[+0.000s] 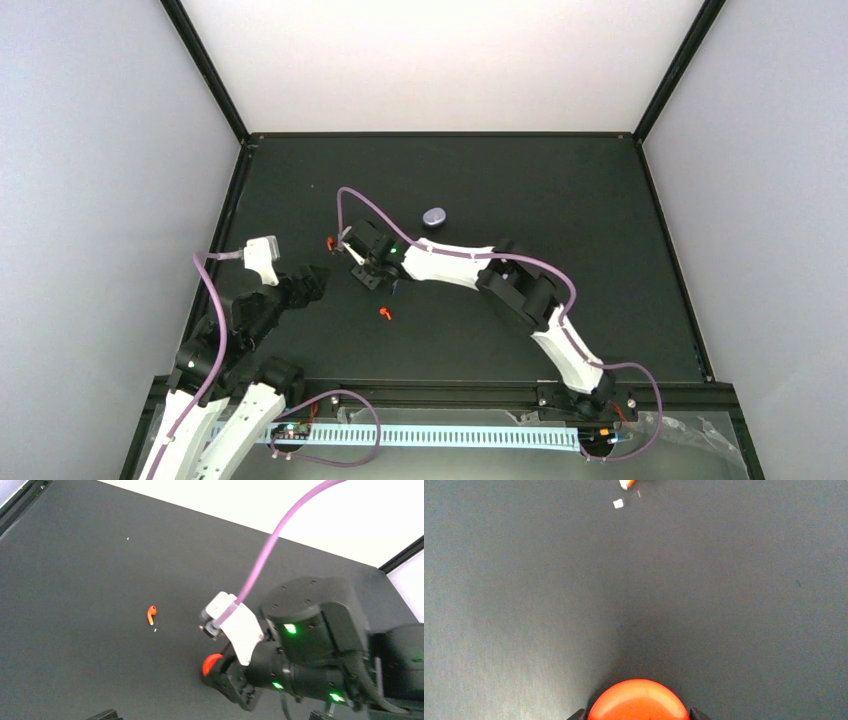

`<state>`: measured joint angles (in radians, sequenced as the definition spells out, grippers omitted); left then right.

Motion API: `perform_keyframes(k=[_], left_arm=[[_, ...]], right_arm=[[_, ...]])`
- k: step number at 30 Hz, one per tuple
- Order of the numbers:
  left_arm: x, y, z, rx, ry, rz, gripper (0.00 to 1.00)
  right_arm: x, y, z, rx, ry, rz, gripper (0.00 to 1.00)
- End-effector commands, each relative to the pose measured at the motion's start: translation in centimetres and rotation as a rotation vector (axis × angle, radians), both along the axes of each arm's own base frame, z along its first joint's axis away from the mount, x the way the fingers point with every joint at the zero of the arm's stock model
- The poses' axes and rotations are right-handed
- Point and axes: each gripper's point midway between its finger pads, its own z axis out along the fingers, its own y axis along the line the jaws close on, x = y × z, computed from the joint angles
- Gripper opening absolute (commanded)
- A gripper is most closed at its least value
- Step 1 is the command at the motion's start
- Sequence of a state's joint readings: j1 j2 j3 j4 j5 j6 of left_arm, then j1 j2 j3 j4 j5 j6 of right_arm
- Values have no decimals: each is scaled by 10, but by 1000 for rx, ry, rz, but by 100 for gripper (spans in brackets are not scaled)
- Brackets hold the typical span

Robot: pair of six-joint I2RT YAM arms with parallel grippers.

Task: Insert the wireless bluetooth earbuds into the charging case
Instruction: Pick up the charging case at the center of the board.

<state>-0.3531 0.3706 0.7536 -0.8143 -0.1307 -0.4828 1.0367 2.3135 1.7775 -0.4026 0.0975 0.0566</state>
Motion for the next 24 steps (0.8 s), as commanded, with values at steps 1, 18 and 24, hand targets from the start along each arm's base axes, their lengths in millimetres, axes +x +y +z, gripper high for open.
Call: perform_keyframes(k=[1, 18, 24], left_arm=[[0, -4, 3, -11, -10, -19, 99], [26, -98, -1, -407, 91, -333, 99], [23, -165, 37, -448, 78, -507, 99]], right_arm=[[-4, -22, 41, 37, -73, -25, 44], [-120, -167, 217, 461, -320, 158, 42], [-147, -207, 242, 529, -391, 181, 42]])
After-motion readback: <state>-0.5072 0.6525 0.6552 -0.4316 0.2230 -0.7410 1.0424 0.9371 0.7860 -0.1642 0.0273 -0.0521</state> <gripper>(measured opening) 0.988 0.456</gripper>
